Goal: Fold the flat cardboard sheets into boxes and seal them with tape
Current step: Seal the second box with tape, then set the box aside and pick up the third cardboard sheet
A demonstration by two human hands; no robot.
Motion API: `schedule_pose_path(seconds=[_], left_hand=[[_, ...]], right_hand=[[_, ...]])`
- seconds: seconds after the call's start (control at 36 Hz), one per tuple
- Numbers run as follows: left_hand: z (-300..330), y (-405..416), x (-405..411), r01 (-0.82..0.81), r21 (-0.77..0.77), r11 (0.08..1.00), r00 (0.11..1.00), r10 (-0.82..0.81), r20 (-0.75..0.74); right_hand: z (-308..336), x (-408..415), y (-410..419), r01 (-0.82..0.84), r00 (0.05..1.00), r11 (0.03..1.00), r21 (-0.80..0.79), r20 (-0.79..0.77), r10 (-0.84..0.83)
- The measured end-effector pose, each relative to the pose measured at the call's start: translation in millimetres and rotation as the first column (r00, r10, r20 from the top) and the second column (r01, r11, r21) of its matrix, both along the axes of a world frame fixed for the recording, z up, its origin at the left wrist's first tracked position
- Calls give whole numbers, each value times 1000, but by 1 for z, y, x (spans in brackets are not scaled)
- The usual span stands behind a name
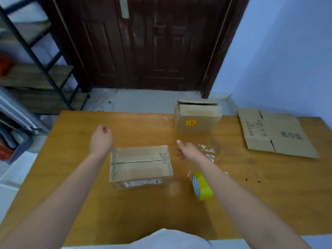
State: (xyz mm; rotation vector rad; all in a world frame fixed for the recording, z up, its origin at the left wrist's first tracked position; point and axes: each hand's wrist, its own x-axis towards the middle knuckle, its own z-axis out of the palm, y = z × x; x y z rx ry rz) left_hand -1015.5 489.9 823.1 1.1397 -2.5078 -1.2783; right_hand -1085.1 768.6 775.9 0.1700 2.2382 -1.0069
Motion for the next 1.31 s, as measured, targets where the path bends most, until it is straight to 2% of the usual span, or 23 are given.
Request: schedule_pose_path(seconds=[0.06,0.11,0.14,0.19,0.28,0.39,0.53,0.61,0.69,0.78,0.86,0.97,1.08,1.19,1.31], left_hand=[[-14,-21,10,-90,58,994,971,75,228],[-29,-31,24,-156,259,953,917,42,397],[-33,-31,33,-176,383,907,901,-8,434],[-34,-26,44,-160,552,818,901,-107,421],[-25,-19,45,-121,641,758,941,-118,317],[-8,-20,33,-42,636,771,977,-100,186],[11,-20,19,107,594,797,994,-71,-83],[14,-20,18,206,529,823,967,-90,-237],[7,-19,25,265,428,864,943,-139,-302],[-2,-11,33,323,386,864,912,-174,-372],[-14,1,39,344,351,871,904,-206,-376],[-37,10,46,336,376,863,924,-226,-308],[-57,16,56,351,457,817,936,-285,-207],[-64,16,61,373,480,794,928,-307,-213],[-59,12,51,318,435,842,937,-208,-282]], right_hand=[[1,5,-11,135,966,990,-31,225,-125],[2,13,-22,248,896,967,-63,395,-204],[2,16,-26,279,874,958,-66,430,-225],[3,21,-33,297,874,953,-50,416,-251],[6,17,-40,292,904,955,-46,338,-261],[11,6,-42,384,894,915,-122,297,-336],[34,2,-42,494,868,782,-380,278,-413],[36,3,-38,474,877,736,-483,192,-440],[34,9,-34,427,886,703,-569,109,-450],[26,18,-29,379,880,682,-625,16,-475],[22,28,-28,374,874,674,-637,-2,-486],[11,38,-28,445,852,645,-621,73,-518],[-4,47,-22,487,844,689,-536,88,-529],[-10,47,-16,458,870,775,-436,42,-491],[5,44,-17,374,865,827,-420,-164,-474]])
